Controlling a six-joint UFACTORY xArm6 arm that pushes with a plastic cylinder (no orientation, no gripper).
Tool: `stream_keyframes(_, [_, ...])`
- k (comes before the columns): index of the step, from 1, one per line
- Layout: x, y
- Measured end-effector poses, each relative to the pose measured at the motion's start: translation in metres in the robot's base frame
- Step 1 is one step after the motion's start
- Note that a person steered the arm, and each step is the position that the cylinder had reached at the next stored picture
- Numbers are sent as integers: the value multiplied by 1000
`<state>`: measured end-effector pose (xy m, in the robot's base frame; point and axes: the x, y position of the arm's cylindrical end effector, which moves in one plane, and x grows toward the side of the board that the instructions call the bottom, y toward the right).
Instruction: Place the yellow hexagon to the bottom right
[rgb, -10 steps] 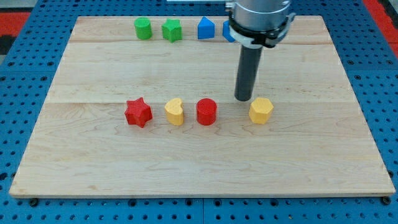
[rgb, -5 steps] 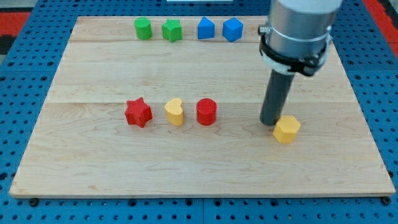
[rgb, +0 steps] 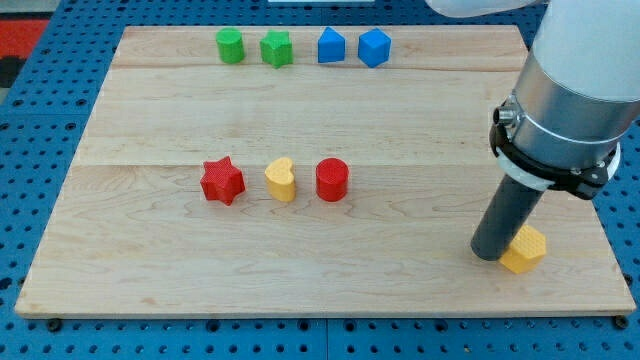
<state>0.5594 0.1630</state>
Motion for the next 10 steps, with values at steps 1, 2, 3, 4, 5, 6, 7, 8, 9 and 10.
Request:
stream_keyframes(1, [0,5])
stream_keyframes(2, [0,10])
stream_keyframes(3, [0,10])
stream_keyframes(4, [-4,2])
stream_keyframes(5, [-23,-8])
stream_keyframes(6, [-39,-8])
stream_keyframes(7, [-39,1])
stream_keyframes(8, [-39,16])
stream_keyframes(9, [-39,25])
stream_keyframes(10, [-35,32])
